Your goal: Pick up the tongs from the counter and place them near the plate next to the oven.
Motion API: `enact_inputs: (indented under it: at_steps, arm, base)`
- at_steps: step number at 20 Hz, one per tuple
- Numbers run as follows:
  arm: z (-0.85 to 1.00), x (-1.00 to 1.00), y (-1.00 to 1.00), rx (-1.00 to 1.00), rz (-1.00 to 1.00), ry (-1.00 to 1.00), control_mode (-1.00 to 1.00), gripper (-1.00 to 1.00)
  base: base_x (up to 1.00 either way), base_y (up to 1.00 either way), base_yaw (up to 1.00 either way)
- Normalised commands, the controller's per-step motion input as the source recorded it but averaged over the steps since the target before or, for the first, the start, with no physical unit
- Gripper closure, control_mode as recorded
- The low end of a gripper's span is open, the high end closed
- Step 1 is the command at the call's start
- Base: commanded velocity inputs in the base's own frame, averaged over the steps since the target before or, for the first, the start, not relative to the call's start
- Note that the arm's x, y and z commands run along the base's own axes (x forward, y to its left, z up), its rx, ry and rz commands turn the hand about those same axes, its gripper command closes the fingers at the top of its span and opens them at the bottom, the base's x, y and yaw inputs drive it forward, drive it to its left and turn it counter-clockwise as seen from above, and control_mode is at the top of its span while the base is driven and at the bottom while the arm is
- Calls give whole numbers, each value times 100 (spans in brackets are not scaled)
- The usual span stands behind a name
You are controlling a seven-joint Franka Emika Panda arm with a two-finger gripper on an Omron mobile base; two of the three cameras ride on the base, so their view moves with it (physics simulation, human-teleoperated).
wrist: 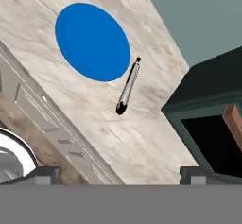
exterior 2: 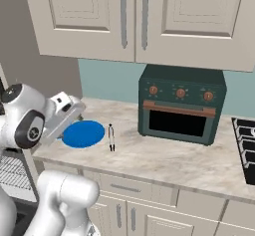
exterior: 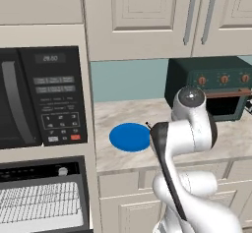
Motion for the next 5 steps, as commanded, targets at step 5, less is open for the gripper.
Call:
enact_inputs:
  at_steps: [5]
  arm:
    - [31, -100, 27, -30, 9, -5, -100, -100]
  base:
    - [0, 0, 0]
